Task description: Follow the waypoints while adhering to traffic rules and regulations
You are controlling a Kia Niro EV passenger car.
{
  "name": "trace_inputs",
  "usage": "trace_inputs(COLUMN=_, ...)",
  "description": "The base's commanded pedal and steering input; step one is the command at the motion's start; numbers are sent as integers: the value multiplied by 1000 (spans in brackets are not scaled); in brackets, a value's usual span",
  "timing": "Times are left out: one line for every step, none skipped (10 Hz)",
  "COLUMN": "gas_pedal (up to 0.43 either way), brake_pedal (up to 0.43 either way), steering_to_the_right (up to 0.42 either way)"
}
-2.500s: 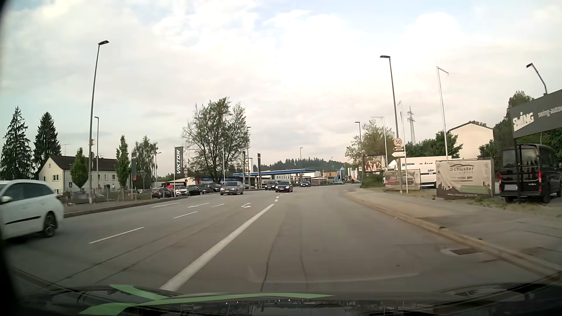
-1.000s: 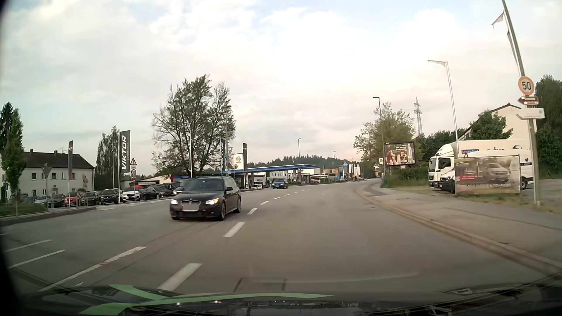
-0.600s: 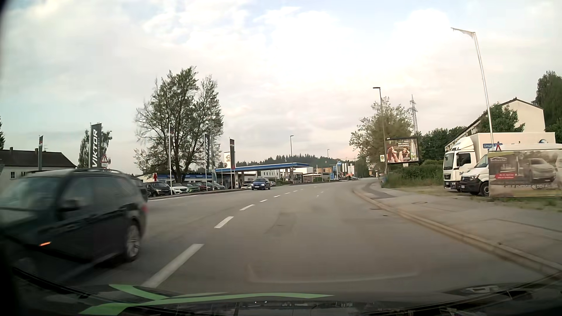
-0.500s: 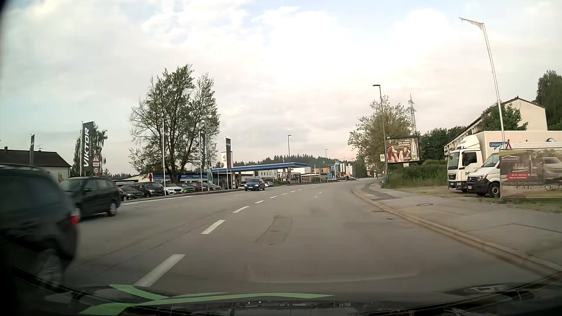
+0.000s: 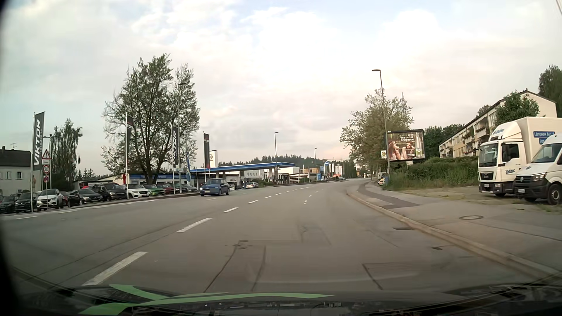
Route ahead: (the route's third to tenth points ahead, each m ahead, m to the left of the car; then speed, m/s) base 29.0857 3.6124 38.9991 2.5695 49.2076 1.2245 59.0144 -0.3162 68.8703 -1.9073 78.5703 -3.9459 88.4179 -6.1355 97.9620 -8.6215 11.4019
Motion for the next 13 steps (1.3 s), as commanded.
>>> trace_inputs(gas_pedal=169, brake_pedal=0, steering_to_the_right=25)
trace_inputs(gas_pedal=169, brake_pedal=0, steering_to_the_right=24)
trace_inputs(gas_pedal=169, brake_pedal=0, steering_to_the_right=22)
trace_inputs(gas_pedal=169, brake_pedal=0, steering_to_the_right=20)
trace_inputs(gas_pedal=169, brake_pedal=0, steering_to_the_right=18)
trace_inputs(gas_pedal=169, brake_pedal=0, steering_to_the_right=17)
trace_inputs(gas_pedal=169, brake_pedal=0, steering_to_the_right=13)
trace_inputs(gas_pedal=169, brake_pedal=0, steering_to_the_right=11)
trace_inputs(gas_pedal=169, brake_pedal=0, steering_to_the_right=10)
trace_inputs(gas_pedal=169, brake_pedal=0, steering_to_the_right=10)
trace_inputs(gas_pedal=169, brake_pedal=0, steering_to_the_right=10)
trace_inputs(gas_pedal=157, brake_pedal=0, steering_to_the_right=10)
trace_inputs(gas_pedal=118, brake_pedal=0, steering_to_the_right=10)
